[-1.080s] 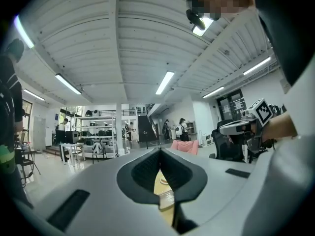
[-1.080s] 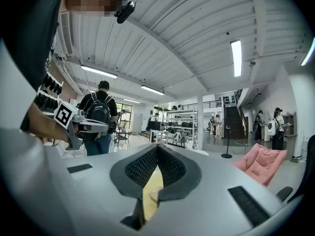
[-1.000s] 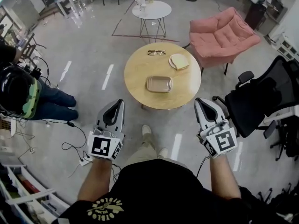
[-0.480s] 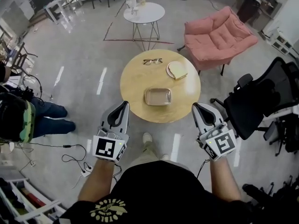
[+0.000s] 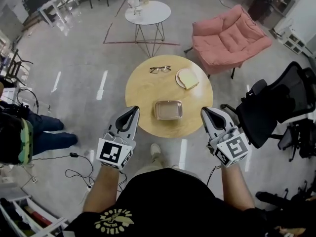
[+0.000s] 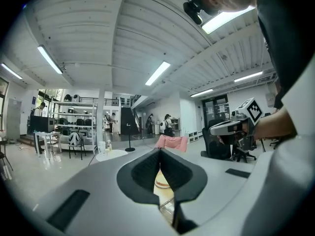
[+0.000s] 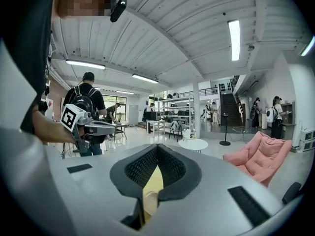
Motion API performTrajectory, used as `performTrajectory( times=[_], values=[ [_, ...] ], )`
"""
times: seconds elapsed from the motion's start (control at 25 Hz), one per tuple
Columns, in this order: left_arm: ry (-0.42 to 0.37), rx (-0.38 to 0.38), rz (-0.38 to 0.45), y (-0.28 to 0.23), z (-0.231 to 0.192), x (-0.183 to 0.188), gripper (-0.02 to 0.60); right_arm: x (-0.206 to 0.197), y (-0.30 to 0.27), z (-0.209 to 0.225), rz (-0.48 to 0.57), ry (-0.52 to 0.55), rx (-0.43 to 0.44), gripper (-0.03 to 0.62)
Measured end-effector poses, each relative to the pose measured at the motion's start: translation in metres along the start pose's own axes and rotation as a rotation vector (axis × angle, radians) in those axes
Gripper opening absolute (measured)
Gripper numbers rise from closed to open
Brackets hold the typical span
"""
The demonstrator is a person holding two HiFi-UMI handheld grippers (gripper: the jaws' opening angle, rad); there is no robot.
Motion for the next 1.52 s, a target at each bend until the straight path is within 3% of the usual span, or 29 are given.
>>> performTrajectory(
  times=[0.48, 0.72, 0.92, 1.12, 1.52],
  values=[
    [0.125, -0.097, -0.007, -0.043, -0.050, -0.005, 0.015, 0.014, -0.050, 0.026, -0.050, -0.035, -0.015, 0.015],
    [0.448, -0.283, -0.012, -0.067, -0.071, -0.023, 0.015, 0.006, -0.066, 0.030, -0.080, -0.053, -0.002, 0.015],
    [0.465, -0.201, -0.099, -0.086, -0.077, -0.052, 0.015, -0.016, -0.077, 0.037, -0.129, -0.074, 0.008, 0.015],
    [0.434, -0.153, -0.172, -0.100, -0.080, -0.079, 0.014, -0.050, -0.093, 0.051, -0.179, -0.123, 0.013, 0.015],
    [0.378, 0.018, -0.272, -0.139, -0.075, -0.149, 0.015, -0.133, -0.133, 0.064, -0.277, -0.147, 0.146, 0.015]
  ],
)
Point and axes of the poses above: the fingertips, and each gripper's own axes: y backward along the fingers, z to its right, x out of its top, the point moved 9 cm from there along y, backward along the fingers, and after that the axes turned 13 degrees about y, right-handed, at the moved point
